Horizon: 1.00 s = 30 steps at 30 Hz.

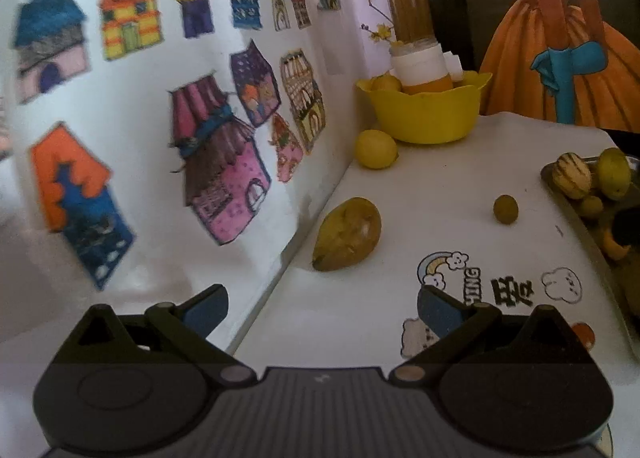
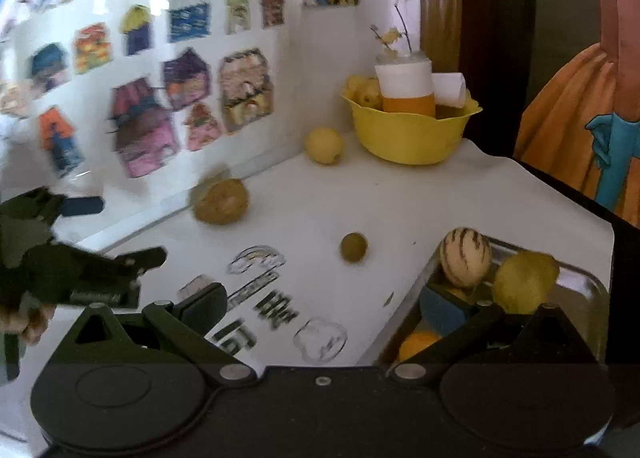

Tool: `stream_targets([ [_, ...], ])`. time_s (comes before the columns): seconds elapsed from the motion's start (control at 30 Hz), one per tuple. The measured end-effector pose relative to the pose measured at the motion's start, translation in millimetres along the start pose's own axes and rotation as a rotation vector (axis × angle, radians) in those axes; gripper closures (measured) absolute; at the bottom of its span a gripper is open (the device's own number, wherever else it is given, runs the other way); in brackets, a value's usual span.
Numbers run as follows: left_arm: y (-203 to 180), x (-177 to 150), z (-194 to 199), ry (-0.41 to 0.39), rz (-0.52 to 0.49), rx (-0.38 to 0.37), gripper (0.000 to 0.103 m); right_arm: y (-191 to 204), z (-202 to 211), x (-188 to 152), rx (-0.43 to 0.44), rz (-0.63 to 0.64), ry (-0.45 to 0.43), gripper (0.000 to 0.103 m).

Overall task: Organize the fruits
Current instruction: 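Lift both tools from the tray and move the left tool toward a yellow pear, then grasp the yellow pear with the left tool while the right tool grasps a small brown kiwi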

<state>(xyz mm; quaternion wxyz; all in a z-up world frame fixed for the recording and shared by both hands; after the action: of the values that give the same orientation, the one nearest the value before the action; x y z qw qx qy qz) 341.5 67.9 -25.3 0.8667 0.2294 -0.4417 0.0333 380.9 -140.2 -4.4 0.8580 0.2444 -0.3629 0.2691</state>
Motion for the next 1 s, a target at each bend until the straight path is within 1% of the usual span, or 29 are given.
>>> stream_targets([
  [0.07,-3,2,-8,0.000,0.003,-0.013,0.000,-10,-13,8,-0.013,-0.017,0.006,0.001],
  [0.17,-10,3,-20,-0.005,-0.022,-0.027,0.000,-22,-32,14,0.015,-0.074,0.023,0.001],
  [0.33,-17,11,-37,-0.058,-0.043,-0.045,0.000,-34,-63,16,0.066,-0.155,0.056,0.001],
  [0.43,-22,16,-48,-0.084,-0.060,-0.062,0.000,-43,-79,17,0.090,-0.230,0.073,0.004],
  [0.53,-27,20,-59,-0.100,-0.073,-0.070,0.000,-51,-89,19,0.094,-0.266,0.074,0.006],
  [0.6,-30,22,-67,-0.095,-0.080,-0.066,0.000,-56,-96,21,0.088,-0.276,0.075,0.007],
  [0.67,-33,23,-74,-0.084,-0.082,-0.056,0.000,-61,-101,22,0.085,-0.302,0.075,0.012],
  [0.73,-36,24,-78,-0.087,-0.085,-0.059,0.000,-63,-106,23,0.090,-0.316,0.073,0.013],
  [0.8,-38,25,-81,-0.087,-0.093,-0.058,0.000,-64,-109,22,0.085,-0.320,0.075,0.017],
  [0.87,-42,25,-84,-0.089,-0.098,-0.061,0.000,-65,-112,21,0.081,-0.325,0.081,0.023],
  [1.0,-46,29,-89,-0.095,-0.104,-0.065,0.001,-66,-116,21,0.091,-0.345,0.086,0.026],
])
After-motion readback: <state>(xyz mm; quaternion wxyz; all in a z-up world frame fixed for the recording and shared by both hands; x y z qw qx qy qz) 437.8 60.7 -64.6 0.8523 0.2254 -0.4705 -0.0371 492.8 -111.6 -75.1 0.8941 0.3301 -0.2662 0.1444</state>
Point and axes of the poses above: each gripper's, at about its wrist camera, not at the fingertips, and z roughly against the way its jaws point, y to its left, x to its top, the point moved 8 cm from there along -z, roughly the way its jaws point, and after that the axes turned 14 degrees about x, right-handed, at the moved point
